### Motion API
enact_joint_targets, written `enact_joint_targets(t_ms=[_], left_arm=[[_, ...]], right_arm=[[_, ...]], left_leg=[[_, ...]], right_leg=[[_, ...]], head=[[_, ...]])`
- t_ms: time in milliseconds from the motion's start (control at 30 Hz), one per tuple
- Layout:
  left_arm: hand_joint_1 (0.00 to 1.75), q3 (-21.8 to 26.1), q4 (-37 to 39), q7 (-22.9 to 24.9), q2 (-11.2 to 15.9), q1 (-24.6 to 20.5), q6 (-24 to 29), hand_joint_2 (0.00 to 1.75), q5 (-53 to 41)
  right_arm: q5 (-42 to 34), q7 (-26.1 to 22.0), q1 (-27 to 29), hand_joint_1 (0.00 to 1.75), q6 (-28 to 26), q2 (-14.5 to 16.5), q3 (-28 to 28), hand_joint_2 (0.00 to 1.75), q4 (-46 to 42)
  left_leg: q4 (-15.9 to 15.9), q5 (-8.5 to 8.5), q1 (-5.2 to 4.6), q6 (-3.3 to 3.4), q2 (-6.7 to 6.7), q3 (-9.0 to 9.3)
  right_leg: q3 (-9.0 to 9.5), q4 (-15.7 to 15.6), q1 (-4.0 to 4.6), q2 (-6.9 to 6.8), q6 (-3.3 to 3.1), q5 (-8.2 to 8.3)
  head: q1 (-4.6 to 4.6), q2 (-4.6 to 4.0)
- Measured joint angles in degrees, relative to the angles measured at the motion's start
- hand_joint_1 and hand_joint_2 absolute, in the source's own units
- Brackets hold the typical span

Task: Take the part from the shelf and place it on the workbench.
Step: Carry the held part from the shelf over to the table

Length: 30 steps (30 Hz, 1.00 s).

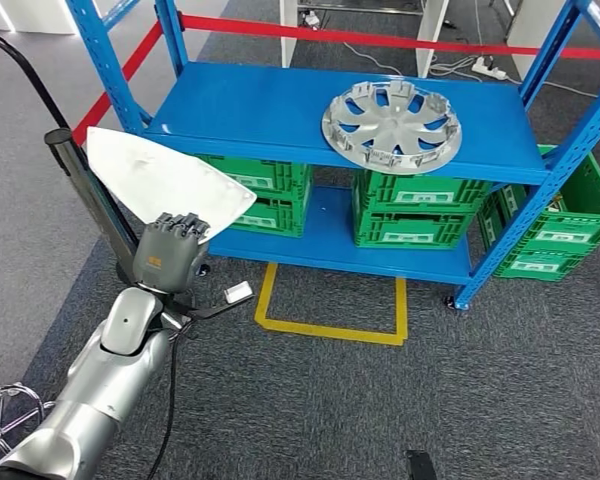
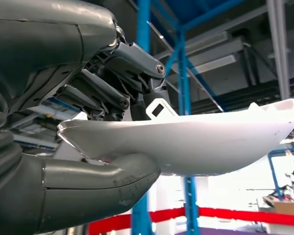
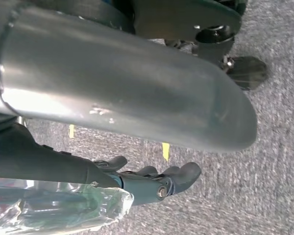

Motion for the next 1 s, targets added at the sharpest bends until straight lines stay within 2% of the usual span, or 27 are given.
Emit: enact_joint_targets(t_ms=[33,67,100,133,167,200,233,267,300,367,400,433,467,500,533,567,633,667,700,733,767,800,833,867,900,933,1000], left_arm=[[1.75,0.0,0.0,0.0,-0.03,-0.02,-0.01,1.75,0.0],[1.75,0.0,0.0,0.0,-0.07,-0.04,-0.02,1.75,0.0],[1.75,0.0,0.0,0.0,-0.09,-0.01,-0.03,1.75,0.0],[1.75,0.0,0.0,0.0,-0.09,0.04,-0.05,1.75,0.0],[1.75,0.0,0.0,0.0,-0.08,0.08,-0.07,1.75,0.0],[1.75,0.0,0.0,-0.01,-0.07,0.12,-0.08,1.75,0.0],[1.75,0.01,0.0,-0.01,-0.05,0.15,-0.08,1.75,0.0],[1.75,0.01,0.0,-0.01,-0.04,0.17,-0.09,1.75,0.0],[1.75,0.02,0.0,-0.01,-0.05,0.18,-0.09,1.75,0.0],[1.75,0.06,0.0,-0.02,-0.05,0.11,-0.08,1.75,0.01],[1.75,0.08,0.0,-0.02,-0.07,0.07,-0.09,1.75,0.02],[1.75,0.1,0.0,-0.02,-0.07,0.05,-0.09,1.75,0.03],[1.75,0.11,0.01,-0.02,-0.06,0.07,-0.1,1.75,0.04],[1.75,0.12,0.01,-0.02,-0.02,0.09,-0.11,1.75,0.04],[1.75,0.13,0.02,-0.03,0.03,0.11,-0.11,1.75,0.05],[1.75,0.13,0.02,-0.03,0.09,0.12,-0.11,1.75,0.06],[1.75,0.13,0.06,-0.14,0.16,0.1,-0.19,1.75,0.1],[1.75,0.13,0.11,-0.29,0.19,0.11,-0.28,1.75,0.2],[1.75,0.14,0.17,-0.57,0.19,0.11,-0.45,1.75,0.5],[1.75,0.15,0.25,-0.92,0.17,0.09,-0.69,1.75,0.92],[1.75,0.18,0.29,-1.26,0.14,0.06,-0.91,1.75,1.4],[1.75,0.22,0.32,-1.6,0.09,-0.01,-1.1,1.75,1.88],[1.75,0.3,0.33,-1.84,0.02,-0.14,-1.21,1.75,2.18],[1.75,0.39,0.34,-2.0,-0.05,-0.3,-1.25,1.75,2.38],[1.75,0.48,0.37,-2.13,-0.11,-0.47,-1.27,1.75,2.54],[1.75,0.56,0.41,-2.2,-0.15,-0.59,-1.3,1.75,2.63],[1.75,0.63,0.6,-2.38,-0.22,-0.69,-1.33,1.75,2.82]], right_arm=[[0.0,0.01,0.05,0.0,-0.01,0.0,0.0,0.0,0.0],[0.0,0.01,0.05,0.0,-0.01,0.0,0.0,0.0,0.0],[0.0,0.02,0.04,0.0,-0.01,0.0,0.0,0.0,0.0],[0.0,0.02,0.03,0.0,-0.01,0.0,0.0,0.0,0.0],[0.0,0.02,0.02,0.0,-0.02,-0.01,0.0,0.0,0.0],[0.0,0.02,0.03,0.0,-0.03,-0.01,0.0,0.0,0.0],[0.0,0.02,0.03,0.0,-0.05,-0.02,0.0,0.0,0.0],[0.0,0.02,0.02,0.0,-0.07,-0.02,0.0,0.0,0.0],[0.01,0.02,-0.03,0.0,-0.08,-0.02,0.0,0.0,-0.01],[0.02,0.01,-0.21,0.0,-0.08,-0.01,0.01,0.0,-0.02],[0.02,0.0,-0.29,0.0,-0.08,0.0,0.02,0.0,-0.02],[0.02,0.01,-0.33,0.0,-0.09,0.0,0.02,0.0,-0.02],[0.02,0.03,-0.3,0.0,-0.09,0.03,0.02,0.0,-0.01],[0.02,0.05,-0.28,0.0,-0.1,0.07,0.02,0.0,0.0],[0.02,0.07,-0.29,0.0,-0.11,0.1,0.02,0.0,0.01],[0.02,0.07,-0.31,0.0,-0.1,0.13,0.02,0.0,0.02],[0.02,0.17,-0.36,0.0,-0.09,0.13,0.02,0.0,0.02],[0.02,0.26,-0.34,0.0,-0.08,0.13,0.02,0.0,0.02],[0.01,0.35,-0.34,0.0,-0.08,0.13,0.02,0.0,0.02],[-0.01,0.42,-0.35,0.0,-0.08,0.14,0.02,0.0,0.02],[-0.03,0.46,-0.39,0.0,-0.08,0.14,0.02,0.0,0.02],[-0.04,0.51,-0.43,0.0,-0.08,0.15,0.02,0.0,0.02],[-0.04,0.55,-0.48,0.0,-0.08,0.17,0.03,0.0,0.02],[-0.04,0.61,-0.53,0.0,-0.08,0.19,0.03,0.0,0.02],[-0.05,0.67,-0.57,0.0,-0.08,0.21,0.03,0.0,0.02],[-0.05,0.72,-0.58,0.0,-0.08,0.22,0.04,0.0,0.02],[-0.07,0.78,-0.53,0.0,-0.08,0.22,0.03,0.0,0.02]], left_leg=[[-0.12,0.68,0.04,0.51,0.09,-0.63],[-0.15,1.37,0.03,0.89,0.17,-1.42],[-0.13,2.06,-0.09,1.16,0.16,-2.36],[-0.08,2.79,-0.23,1.29,0.16,-3.34],[-0.03,3.53,-0.39,1.34,0.17,-4.36],[0.04,4.23,-0.54,1.33,0.17,-5.33],[0.11,4.89,-0.67,1.28,0.17,-6.24],[0.16,5.52,-0.78,1.2,0.16,-7.06],[0.23,6.1,-0.9,1.05,0.15,-7.72],[0.35,7.26,-1.1,0.63,0.2,-8.61],[0.32,7.89,-1.09,0.36,0.25,-8.87],[0.24,8.52,-1.04,0.08,0.29,-9.04],[0.15,8.9,-0.91,-0.22,0.26,-9.21],[0.43,8.39,-0.81,-0.6,0.2,-9.49],[1.63,6.72,-0.7,-0.98,0.13,-9.99],[3.95,4.1,-0.56,-1.37,0.07,-10.75],[11.4,-1.56,-0.23,-1.99,0.05,-12.6],[14.85,-2.82,-0.08,-2.2,0.05,-13.11],[17.0,-2.7,0.05,-2.34,0.05,-12.98],[17.33,-1.48,0.15,-2.39,0.05,-11.95],[15.66,0.09,0.23,-2.35,0.05,-9.95],[12.4,1.02,0.26,-2.2,0.05,-7.06],[8.14,0.94,0.22,-1.96,0.04,-3.83],[4.35,0.2,0.15,-1.67,0.03,-1.2],[1.64,-0.64,0.02,-1.35,0.01,0.48],[0.24,-1.06,-0.16,-1.0,0.0,1.06],[-0.12,-0.19,-0.2,-0.2,0.08,0.33]], right_leg=[[-0.79,1.46,-0.05,0.09,0.24,-1.87],[-1.82,4.2,-0.11,0.19,0.36,-4.75],[-2.99,7.89,-0.1,0.25,0.43,-7.81],[-3.92,11.82,-0.1,0.3,0.5,-10.12],[-4.35,15.06,-0.09,0.31,0.5,-11.06],[-4.06,16.73,-0.07,0.31,0.44,-10.5],[-2.86,16.53,-0.02,0.31,0.28,-8.94],[-0.56,14.29,0.07,0.32,0.0,-7.19],[2.64,10.41,0.23,0.34,-0.38,-6.37],[8.85,1.75,0.55,0.4,-0.95,-7.22],[10.42,-0.8,0.71,0.43,-1.07,-7.93],[10.78,-1.91,0.83,0.44,-1.2,-8.03],[10.27,-1.93,0.77,0.34,-1.46,-7.54],[9.79,-2.02,0.71,0.24,-1.89,-6.93],[9.25,-2.13,0.61,0.12,-2.39,-6.26],[8.65,-2.22,0.49,0.01,-2.77,-5.52],[7.09,-2.13,0.53,-0.02,-3.05,-4.11],[6.13,-2.03,0.54,-0.05,-2.99,-3.41],[5.13,-1.89,0.53,-0.07,-2.9,-2.74],[4.11,-1.68,0.52,-0.09,-2.8,-2.11],[3.15,-1.42,0.51,-0.09,-2.7,-1.53],[2.31,-1.13,0.51,-0.05,-2.57,-1.0],[1.61,-0.81,0.58,0.01,-2.36,-0.53],[1.08,-0.59,0.64,0.05,-2.08,-0.02],[0.72,-0.5,0.67,0.06,-1.74,0.5],[0.48,-0.54,0.65,0.04,-1.36,1.04],[-0.1,-0.52,0.43,0.06,-0.61,1.27]], head=[[0.11,0.0],[0.19,0.0],[0.3,0.0],[0.35,0.0],[0.34,0.0],[0.34,0.0],[0.34,0.0],[0.33,0.0],[0.32,0.0],[0.28,0.0],[0.28,0.0],[0.27,0.0],[0.31,0.0],[0.31,0.0],[0.22,0.0],[0.1,0.0],[-0.14,0.0],[-0.17,0.0],[-0.16,0.0],[-0.17,0.0],[-0.16,0.0],[-0.17,0.0],[-0.19,0.0],[-0.17,0.0],[-0.19,0.0],[-0.18,0.0],[-0.2,0.0]])
